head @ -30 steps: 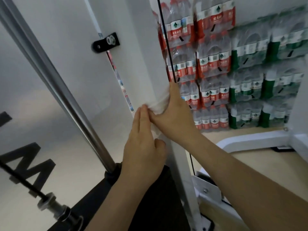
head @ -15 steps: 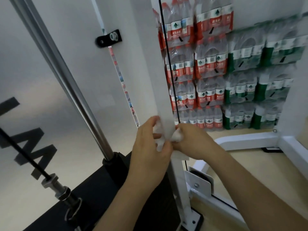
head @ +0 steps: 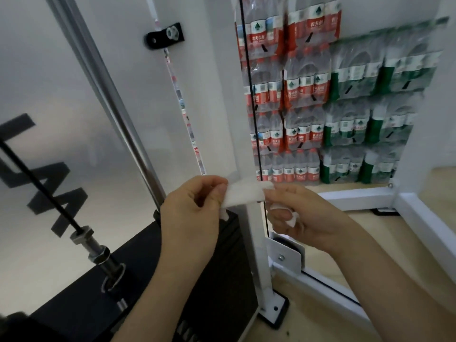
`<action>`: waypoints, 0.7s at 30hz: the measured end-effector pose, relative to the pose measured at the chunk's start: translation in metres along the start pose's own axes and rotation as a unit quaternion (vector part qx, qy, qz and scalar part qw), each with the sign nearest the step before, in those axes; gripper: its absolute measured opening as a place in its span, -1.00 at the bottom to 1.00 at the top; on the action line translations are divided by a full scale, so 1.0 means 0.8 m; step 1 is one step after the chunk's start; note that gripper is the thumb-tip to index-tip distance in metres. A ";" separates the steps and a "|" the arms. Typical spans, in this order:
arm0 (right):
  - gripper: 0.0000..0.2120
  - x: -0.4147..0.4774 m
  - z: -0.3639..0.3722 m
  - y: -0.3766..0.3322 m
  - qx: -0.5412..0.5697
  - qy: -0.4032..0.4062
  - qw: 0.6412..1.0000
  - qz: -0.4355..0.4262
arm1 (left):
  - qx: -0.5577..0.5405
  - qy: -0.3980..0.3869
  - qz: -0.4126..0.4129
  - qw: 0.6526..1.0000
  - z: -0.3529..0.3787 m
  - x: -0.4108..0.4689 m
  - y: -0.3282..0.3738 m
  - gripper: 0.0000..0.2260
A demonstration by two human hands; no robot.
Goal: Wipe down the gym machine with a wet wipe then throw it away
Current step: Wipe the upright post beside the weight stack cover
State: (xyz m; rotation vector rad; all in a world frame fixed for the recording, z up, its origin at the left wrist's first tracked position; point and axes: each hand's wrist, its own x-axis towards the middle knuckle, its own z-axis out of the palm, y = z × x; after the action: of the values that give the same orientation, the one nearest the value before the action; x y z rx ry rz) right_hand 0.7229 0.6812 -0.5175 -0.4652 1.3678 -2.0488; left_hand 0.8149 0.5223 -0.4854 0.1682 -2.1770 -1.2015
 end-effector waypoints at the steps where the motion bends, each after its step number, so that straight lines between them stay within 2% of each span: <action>1: -0.71 0.000 0.000 0.001 -0.011 -0.003 1.000 -0.001 | 0.001 0.009 0.002 1.000 -0.007 -0.002 0.001 -0.84; 3: -0.60 -0.001 0.005 -0.004 -0.065 0.000 0.998 0.001 | 0.003 0.023 0.009 1.000 -0.022 -0.007 0.002 -0.86; 5: -0.67 0.001 0.020 -0.013 -0.107 -0.004 0.994 -0.012 | 0.002 0.033 0.006 0.999 -0.037 -0.012 0.003 -0.89; 7: -0.76 0.005 0.043 -0.022 -0.095 0.003 0.994 -0.046 | -0.012 0.046 -0.010 0.999 -0.052 -0.014 0.003 -0.92; 12: -0.79 0.019 0.090 -0.016 -0.093 0.023 0.988 -0.124 | -0.021 0.043 -0.009 0.999 -0.088 -0.025 0.000 -0.86; 17: -0.83 0.015 0.118 0.004 -0.200 0.088 0.960 -0.173 | 0.053 0.014 0.008 0.998 -0.127 -0.059 -0.001 -0.88; 21: -0.75 0.000 0.152 0.014 -0.274 0.113 0.932 -0.207 | 0.065 0.031 -0.005 0.997 -0.160 -0.080 -0.010 -0.88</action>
State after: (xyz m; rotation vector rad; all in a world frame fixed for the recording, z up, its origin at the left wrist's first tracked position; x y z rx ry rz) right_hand 0.7992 0.5939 -0.4792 -0.8340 2.1517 -2.0618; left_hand 0.9390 0.4516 -0.4735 0.2684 -2.2032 -1.0467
